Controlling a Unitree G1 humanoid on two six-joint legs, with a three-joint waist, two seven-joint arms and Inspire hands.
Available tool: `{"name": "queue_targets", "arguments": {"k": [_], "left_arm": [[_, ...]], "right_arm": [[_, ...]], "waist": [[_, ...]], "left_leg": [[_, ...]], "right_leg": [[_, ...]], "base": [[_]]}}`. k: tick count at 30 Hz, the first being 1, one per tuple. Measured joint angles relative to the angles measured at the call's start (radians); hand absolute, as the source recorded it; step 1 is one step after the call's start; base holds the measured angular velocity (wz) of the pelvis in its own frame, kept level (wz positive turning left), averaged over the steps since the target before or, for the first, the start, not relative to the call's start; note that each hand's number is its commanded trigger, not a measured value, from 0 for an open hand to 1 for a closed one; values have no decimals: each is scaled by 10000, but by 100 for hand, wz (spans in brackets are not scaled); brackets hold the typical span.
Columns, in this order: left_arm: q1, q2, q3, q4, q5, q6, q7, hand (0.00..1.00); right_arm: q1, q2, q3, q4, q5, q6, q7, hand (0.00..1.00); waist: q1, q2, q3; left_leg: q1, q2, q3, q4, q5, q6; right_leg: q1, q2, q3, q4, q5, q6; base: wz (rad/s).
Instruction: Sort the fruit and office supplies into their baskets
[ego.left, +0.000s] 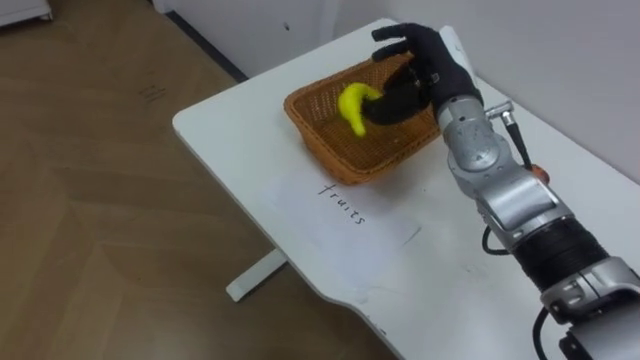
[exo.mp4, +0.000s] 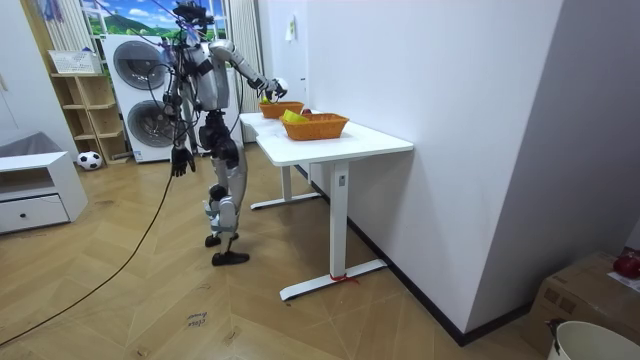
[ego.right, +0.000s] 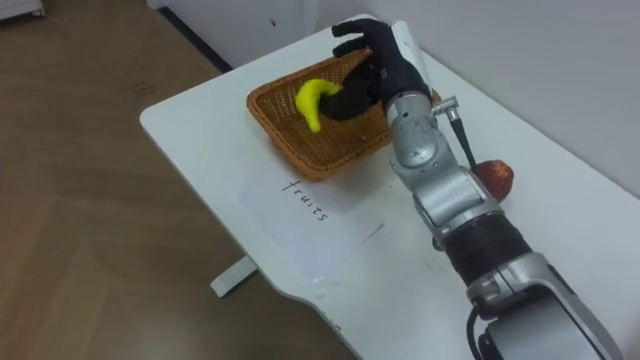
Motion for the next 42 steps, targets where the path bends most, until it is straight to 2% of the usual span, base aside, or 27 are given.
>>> {"name": "queue_targets", "arguments": {"k": [6, 8, 16, 20, 24, 30, 34, 36, 38, 42], "left_arm": [[15, 65, 46, 24, 2, 0, 2, 0], [22, 66, 40, 16, 2, 0, 7, 0], [17, 69, 10, 15, -7, -75, 222, 0], [10, 63, 5, 12, -3, -162, 215, 0], [10, 63, 2, -12, -4, -161, 216, 0], [-12, 58, 10, 1, -16, -162, 294, 0], [-74, 18, 10, 89, -25, -199, 294, 0], [-130, 18, 22, 284, -25, -246, 294, 0], [-191, -13, 15, 469, -37, -271, 294, 0], [-202, -66, 16, 689, -22, -376, 287, 0]], "right_arm": [[1, -1, 30, 2, 0, 0, -83, 0], [0, 0, 32, 3, 2, -6, -83, 0], [0, 1, 36, 59, 89, -168, -50, 0], [-1, -3, 23, -1, 72, -202, 10, 0], [-1, -9, -68, -371, 70, -202, 14, 0], [-1, -12, -454, -522, 418, -229, -324, 0], [0, -11, -705, -575, 523, -417, -390, 0], [0, -21, -810, -575, 695, -472, -396, 0], [2, -59, -895, -621, 731, -568, -399, 0], [11, -95, -1222, -1001, 735, -577, -367, 0]], "waist": [[6, -77, -5], [8, -111, -5], [-21, -81, 34], [-75, -123, 3], [-292, -140, -9], [-389, -84, 10], [-596, 49, 72], [-650, 101, 63], [-931, 178, 51], [-1190, 256, 17]], "left_leg": [[130, -25, -3, -3, 8, 11], [139, -20, -8, -2, 8, 12], [130, -14, 76, -42, 11, 20], [82, -14, 136, -69, 17, 27], [-8, -23, 141, -4, 18, 28], [125, -30, 135, 58, 21, 30], [158, -23, 144, 45, 20, 30], [168, -17, 167, 40, 20, 30], [169, -20, 191, 54, 20, 30], [192, 7, 416, 45, 20, 30]], "right_leg": [[95, -35, 99, 0, -23, 36], [100, -34, 282, -2, -28, 46], [89, -28, 296, 0, -28, 46], [39, -19, 288, 6, -28, 45], [9, -28, 264, 6, -27, 45], [115, -35, 262, 1, -27, 45], [125, -34, 282, 5, -27, 45], [112, -32, 303, 2, -27, 45], [122, -39, 284, 13, -27, 44], [77, -55, 353, 9, -27, 45]], "base": [[0], [0], [-3], [-3], [5], [1], [-2], [-6], [0], [-11]]}}
